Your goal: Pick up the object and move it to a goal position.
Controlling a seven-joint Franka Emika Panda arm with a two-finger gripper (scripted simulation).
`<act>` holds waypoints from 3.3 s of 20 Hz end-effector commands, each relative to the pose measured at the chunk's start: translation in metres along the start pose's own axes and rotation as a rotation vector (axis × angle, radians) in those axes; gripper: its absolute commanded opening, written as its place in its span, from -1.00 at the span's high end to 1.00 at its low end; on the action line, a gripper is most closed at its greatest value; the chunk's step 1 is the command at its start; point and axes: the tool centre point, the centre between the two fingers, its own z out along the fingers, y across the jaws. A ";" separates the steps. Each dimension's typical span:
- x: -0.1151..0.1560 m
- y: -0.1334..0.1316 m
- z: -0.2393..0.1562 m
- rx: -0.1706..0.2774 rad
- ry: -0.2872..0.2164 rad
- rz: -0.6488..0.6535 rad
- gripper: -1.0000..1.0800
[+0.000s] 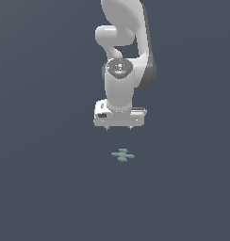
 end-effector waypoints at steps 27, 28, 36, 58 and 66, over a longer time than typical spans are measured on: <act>0.014 -0.005 0.017 -0.010 -0.009 -0.190 -0.92; 0.016 -0.005 0.020 -0.011 -0.009 -0.215 -0.92; 0.037 -0.011 0.046 -0.021 -0.002 -0.456 -0.92; 0.068 -0.021 0.094 -0.026 0.016 -0.856 -0.92; 0.068 -0.021 0.107 -0.026 0.015 -0.854 -0.92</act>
